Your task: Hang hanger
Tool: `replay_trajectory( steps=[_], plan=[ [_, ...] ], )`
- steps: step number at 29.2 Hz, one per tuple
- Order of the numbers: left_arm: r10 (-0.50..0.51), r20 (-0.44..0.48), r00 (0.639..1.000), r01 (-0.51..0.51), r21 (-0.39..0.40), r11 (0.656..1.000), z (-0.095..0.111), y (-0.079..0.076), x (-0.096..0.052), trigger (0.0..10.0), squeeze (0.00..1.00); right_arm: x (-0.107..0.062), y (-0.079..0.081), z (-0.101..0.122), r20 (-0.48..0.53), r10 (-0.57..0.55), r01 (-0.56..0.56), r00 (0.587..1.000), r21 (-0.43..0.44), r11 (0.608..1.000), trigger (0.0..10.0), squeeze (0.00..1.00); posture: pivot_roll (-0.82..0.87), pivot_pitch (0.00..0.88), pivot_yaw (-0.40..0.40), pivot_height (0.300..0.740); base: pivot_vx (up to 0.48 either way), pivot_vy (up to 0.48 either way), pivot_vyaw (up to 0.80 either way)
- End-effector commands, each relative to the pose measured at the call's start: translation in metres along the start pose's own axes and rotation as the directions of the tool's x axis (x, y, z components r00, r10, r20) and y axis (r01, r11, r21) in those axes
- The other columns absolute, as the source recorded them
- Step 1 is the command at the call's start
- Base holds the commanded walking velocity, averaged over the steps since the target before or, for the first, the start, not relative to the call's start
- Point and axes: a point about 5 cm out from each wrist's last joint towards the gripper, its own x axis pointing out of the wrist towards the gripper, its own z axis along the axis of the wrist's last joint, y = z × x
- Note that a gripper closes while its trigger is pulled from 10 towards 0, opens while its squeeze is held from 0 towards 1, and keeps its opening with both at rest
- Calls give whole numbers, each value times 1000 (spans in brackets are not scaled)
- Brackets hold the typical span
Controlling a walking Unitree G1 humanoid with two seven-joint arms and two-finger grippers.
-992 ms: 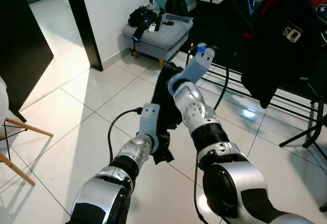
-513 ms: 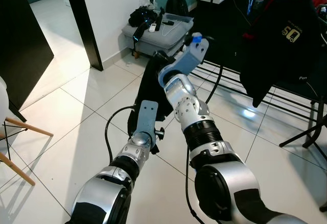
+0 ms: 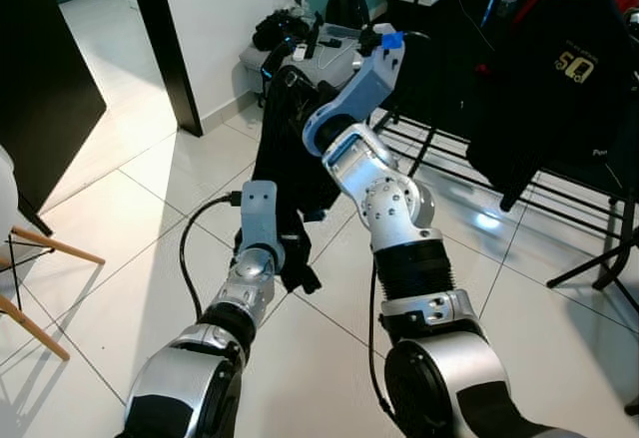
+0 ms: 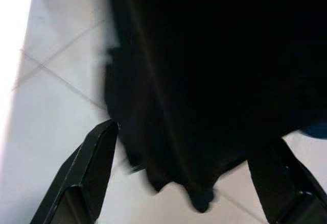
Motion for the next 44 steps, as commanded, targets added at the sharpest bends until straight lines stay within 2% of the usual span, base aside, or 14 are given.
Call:
replay_trajectory(
  steps=[1,2,6,9,11,12,13,14,20,34,35,37,38,44],
  plan=[
    [-109,25,994,111,-98,989,-1,-17,-2,10000,1000,-6,6,-28,-64,31,-26,997,79,997,0,0,-79,134,1,740,0,0,0],
    [-153,40,987,157,-136,978,1,-23,-2,10000,1000,-7,6,-29,-73,31,-25,997,80,996,0,0,-78,138,2,740,0,0,0],
    [-184,48,982,189,-151,970,2,-28,-2,10000,1000,-8,6,-30,-79,31,-25,996,86,996,0,0,-79,139,3,740,0,0,0],
    [-218,27,976,220,-120,968,-2,-32,-3,10000,1000,-10,9,-33,-108,53,-42,993,102,994,0,0,-81,141,7,740,0,0,0],
    [-208,22,978,209,-95,973,-2,-30,-3,10000,1000,-11,10,-33,-113,59,-47,992,102,994,0,0,-81,142,8,740,0,0,0],
    [-167,9,986,167,-47,985,-4,-25,-3,10000,1000,-12,11,-34,-121,67,-54,990,105,993,0,0,-79,144,11,740,0,0,0],
    [-121,2,993,121,6,993,-5,-18,-2,2196,1000,-14,11,-34,-125,72,-59,989,107,993,0,0,-79,144,11,740,0,0,0],
    [-83,-8,997,83,32,996,-6,-11,-2,0,1000,-15,11,-34,-130,77,-63,989,107,992,0,0,-79,144,12,740,0,0,0],
    [-36,-20,999,38,116,992,-8,2,-2,0,1000,-21,10,-34,-137,82,-68,987,105,992,0,0,-76,146,13,740,0,0,0],
    [-16,-33,999,21,152,988,-13,9,-4,0,1000,-25,6,-30,-134,74,-61,988,100,993,0,0,-76,144,14,740,0,0,0],
    [-20,-39,999,27,163,986,-14,9,-4,0,549,-26,6,-30,-134,73,-60,988,98,993,0,0,-75,144,14,740,0,0,0],
    [-23,-44,999,31,171,985,-14,10,-4,0,549,-26,6,-30,-134,71,-59,988,96,994,0,0,-75,144,14,740,0,0,0],
    [-26,-46,999,34,178,983,-15,10,-4,0,0,-27,5,-30,-135,71,-58,988,96,994,0,0,-74,142,13,740,0,0,0],
    [-28,-53,998,38,187,982,-18,13,-5,0,0,-27,5,-30,-138,69,-56,988,94,994,0,0,-72,141,13,740,0,0,0]
  ],
)
